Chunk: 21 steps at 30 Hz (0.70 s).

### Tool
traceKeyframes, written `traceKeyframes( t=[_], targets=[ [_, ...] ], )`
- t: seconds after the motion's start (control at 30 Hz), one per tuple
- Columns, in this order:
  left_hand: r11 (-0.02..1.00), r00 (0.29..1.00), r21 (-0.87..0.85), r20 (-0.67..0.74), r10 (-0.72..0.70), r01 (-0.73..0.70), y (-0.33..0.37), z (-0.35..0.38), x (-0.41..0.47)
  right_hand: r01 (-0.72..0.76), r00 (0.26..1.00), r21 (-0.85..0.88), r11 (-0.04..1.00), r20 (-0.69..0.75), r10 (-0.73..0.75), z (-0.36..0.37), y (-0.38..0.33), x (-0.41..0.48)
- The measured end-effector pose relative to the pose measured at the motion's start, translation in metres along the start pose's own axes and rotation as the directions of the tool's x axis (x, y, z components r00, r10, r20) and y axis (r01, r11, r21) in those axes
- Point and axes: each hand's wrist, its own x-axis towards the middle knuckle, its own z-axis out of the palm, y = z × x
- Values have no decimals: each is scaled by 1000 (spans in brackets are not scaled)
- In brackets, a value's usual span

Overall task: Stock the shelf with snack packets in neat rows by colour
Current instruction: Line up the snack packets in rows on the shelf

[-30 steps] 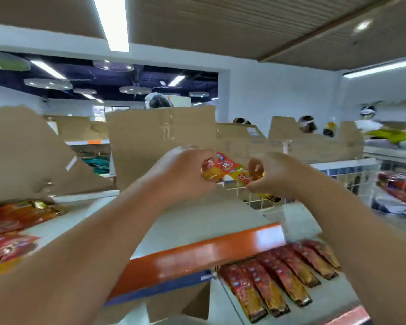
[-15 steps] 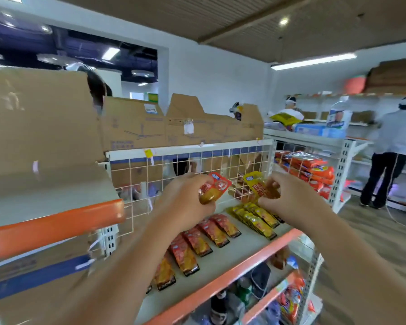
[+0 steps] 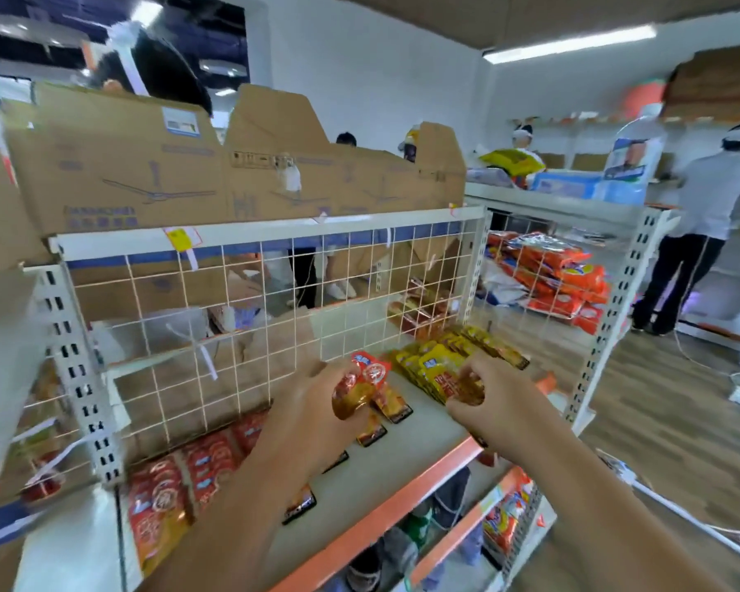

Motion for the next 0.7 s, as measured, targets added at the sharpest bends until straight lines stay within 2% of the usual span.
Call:
traceKeyframes(
  t=[0.23,0.4,0.6,0.7],
  targets=[
    [992,991,-27,50,-125,127,-47,41,58,-19,996,-11,1000,90,20,49,8,83],
    [981,983,85,48,-177,173,-74,54,79,-29,989,-4,1000,142,30,88,7,126],
    [944,966,228,41,-254,239,-92,60,81,41,977,4,999,207,-41,130,10,164],
    [917,954,270,-28,-298,294,-93,67,72,83,965,16,996,246,-85,146,16,181]
  ],
)
